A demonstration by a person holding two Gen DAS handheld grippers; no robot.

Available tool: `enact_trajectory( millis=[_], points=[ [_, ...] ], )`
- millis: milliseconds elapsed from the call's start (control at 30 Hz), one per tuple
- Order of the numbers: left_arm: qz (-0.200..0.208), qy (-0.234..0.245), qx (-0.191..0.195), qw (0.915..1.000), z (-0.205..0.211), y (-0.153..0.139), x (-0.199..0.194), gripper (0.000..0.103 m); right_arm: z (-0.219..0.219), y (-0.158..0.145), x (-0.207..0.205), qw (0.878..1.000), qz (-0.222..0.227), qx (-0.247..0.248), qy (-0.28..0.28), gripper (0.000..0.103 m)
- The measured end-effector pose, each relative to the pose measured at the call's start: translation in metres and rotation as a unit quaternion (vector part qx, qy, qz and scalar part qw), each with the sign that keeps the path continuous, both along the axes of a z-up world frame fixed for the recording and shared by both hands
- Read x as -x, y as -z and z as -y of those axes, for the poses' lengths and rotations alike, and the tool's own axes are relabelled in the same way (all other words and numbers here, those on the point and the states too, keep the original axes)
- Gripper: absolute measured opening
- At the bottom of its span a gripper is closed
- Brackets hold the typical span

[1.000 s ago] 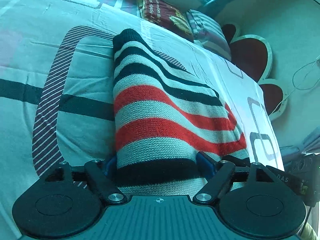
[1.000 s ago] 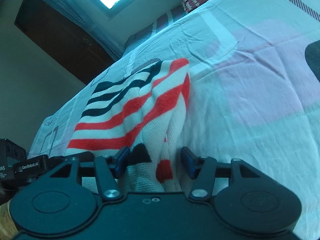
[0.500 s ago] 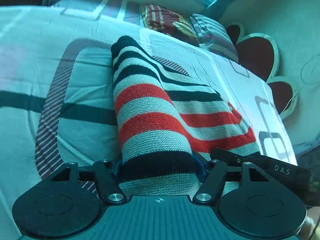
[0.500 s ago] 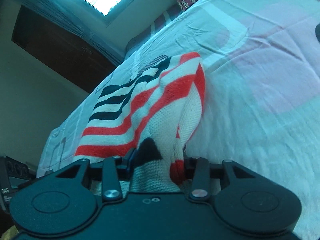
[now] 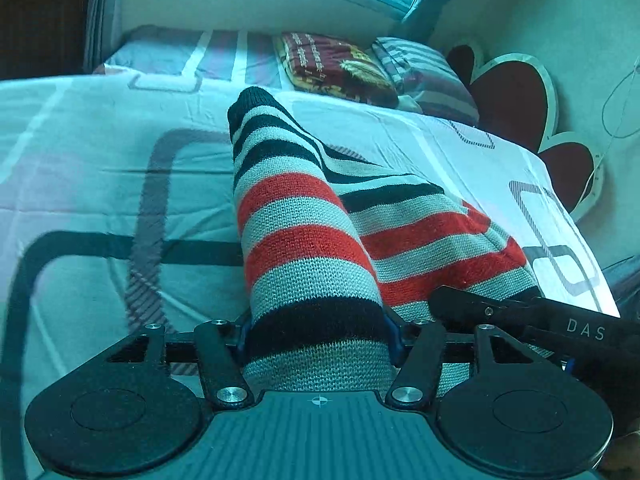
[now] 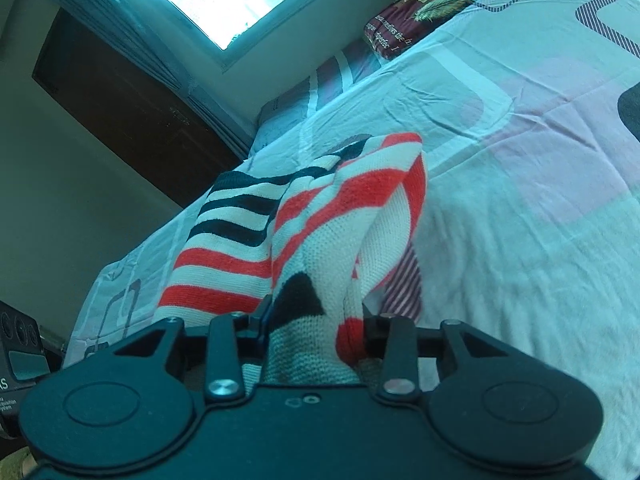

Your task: Fold small clothes

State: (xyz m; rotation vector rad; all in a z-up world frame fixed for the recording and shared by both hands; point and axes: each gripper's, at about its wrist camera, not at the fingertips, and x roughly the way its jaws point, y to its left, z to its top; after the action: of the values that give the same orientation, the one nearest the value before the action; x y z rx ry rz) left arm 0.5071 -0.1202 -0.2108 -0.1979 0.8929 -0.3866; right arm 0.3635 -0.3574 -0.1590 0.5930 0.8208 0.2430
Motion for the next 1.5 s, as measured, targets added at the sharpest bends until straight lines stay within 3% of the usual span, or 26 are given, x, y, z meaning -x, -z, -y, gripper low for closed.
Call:
enact_trajectory(
  millis=[267, 633, 867, 1067, 1267, 1333, 1400, 1433, 1500],
  points=[
    [0.017, -0.022, -0.010, 0.9996, -0.064, -0.019, 0.013, 0.059, -0.059, -0.012, 0.000, 1.000, 0.015, -0.006, -0.021, 0.037],
    [0.026, -0.056, -0.005, 0.9981, -0.226, -0.019, 0.018, 0.059, -0.206, -0.016, -0.010, 0.999, 0.026, -0.010, -0.041, 0.037],
    [0.015, -0.085, -0.012, 0.9962, -0.327, -0.001, -0.005, 0.059, -0.305, 0.000, -0.038, 0.998, 0.018, -0.025, -0.060, 0.037],
    [0.014, -0.100, -0.015, 0.9948, -0.379, 0.018, -0.036, 0.059, -0.357, 0.017, -0.069, 0.997, 0.021, -0.027, -0.073, 0.037],
    [0.011, -0.102, -0.024, 0.9945, -0.392, 0.043, -0.072, 0.060, -0.376, 0.031, -0.083, 0.998, 0.010, -0.014, -0.066, 0.036],
    [0.010, -0.111, -0.024, 0.9934, -0.398, 0.056, -0.076, 0.077, -0.377, 0.042, -0.088, 0.998, -0.004, 0.001, -0.061, 0.037],
    [0.031, -0.117, -0.047, 0.9916, -0.399, 0.063, -0.075, 0.091, -0.370, 0.054, -0.093, 0.998, -0.025, -0.001, -0.053, 0.043],
    [0.040, -0.111, -0.056, 0.9914, -0.398, 0.064, -0.075, 0.094, -0.366, 0.058, -0.093, 0.998, -0.034, -0.005, -0.046, 0.050],
    [0.044, -0.108, -0.057, 0.9915, -0.400, 0.066, -0.075, 0.094, -0.363, 0.058, -0.089, 0.999, -0.031, 0.000, -0.042, 0.052]
  ],
)
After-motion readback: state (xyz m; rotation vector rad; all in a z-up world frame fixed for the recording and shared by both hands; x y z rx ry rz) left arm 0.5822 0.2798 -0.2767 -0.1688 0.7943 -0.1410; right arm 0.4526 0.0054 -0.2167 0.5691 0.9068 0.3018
